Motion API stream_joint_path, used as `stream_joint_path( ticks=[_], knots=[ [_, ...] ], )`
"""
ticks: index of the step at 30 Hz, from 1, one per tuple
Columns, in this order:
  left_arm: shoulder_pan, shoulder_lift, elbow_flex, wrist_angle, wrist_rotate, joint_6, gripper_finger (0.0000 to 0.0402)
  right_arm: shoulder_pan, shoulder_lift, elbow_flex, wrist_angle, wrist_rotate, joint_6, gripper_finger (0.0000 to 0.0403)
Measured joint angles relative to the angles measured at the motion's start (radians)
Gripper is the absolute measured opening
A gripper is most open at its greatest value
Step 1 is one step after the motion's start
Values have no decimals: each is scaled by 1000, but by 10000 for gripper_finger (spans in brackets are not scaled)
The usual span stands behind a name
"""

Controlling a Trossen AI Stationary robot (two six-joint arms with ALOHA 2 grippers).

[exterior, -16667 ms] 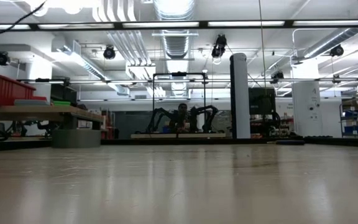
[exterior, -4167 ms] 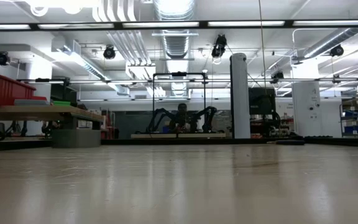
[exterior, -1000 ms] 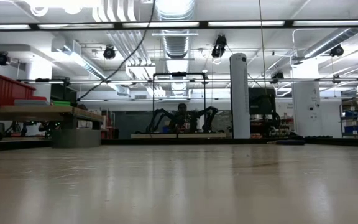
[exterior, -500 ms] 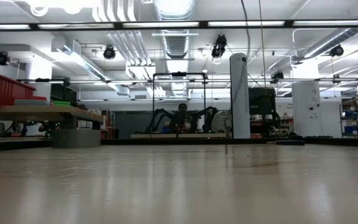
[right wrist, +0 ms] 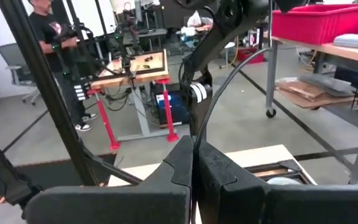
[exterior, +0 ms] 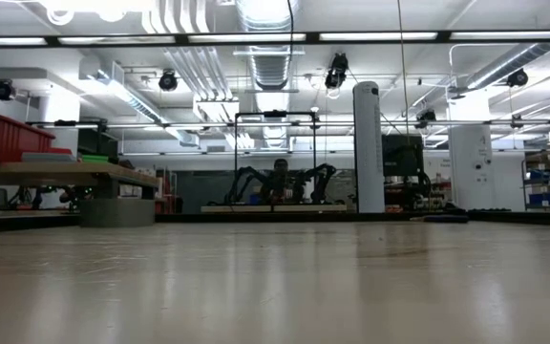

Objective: Coil cords
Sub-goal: Coil the black wire on the black spool

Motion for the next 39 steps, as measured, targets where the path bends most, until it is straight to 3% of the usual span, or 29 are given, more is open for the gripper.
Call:
stream_joint_path(
  ticks=[4,7,11,15,18,29,39],
  knots=[
    [0,0,0,-27,25,-53,2,-3,0,0,7,0,-30,0],
    [0,0,0,-159,9,-31,2,-2,-1,0,61,0,-83,0],
    [0,2,0,-391,-122,64,5,-2,-15,0,75,-2,-106,0],
    [-1,4,0,-557,-291,53,6,-2,-24,0,68,-7,-103,0],
    [-11,8,0,-635,-302,46,6,-2,-29,0,37,-12,-87,0],
    [-31,14,-25,-666,-298,-8,8,-22,-33,0,-57,-27,-38,0],
    [-31,14,-143,-648,-250,-2,9,-88,-33,0,-128,-38,88,0]
  ],
)
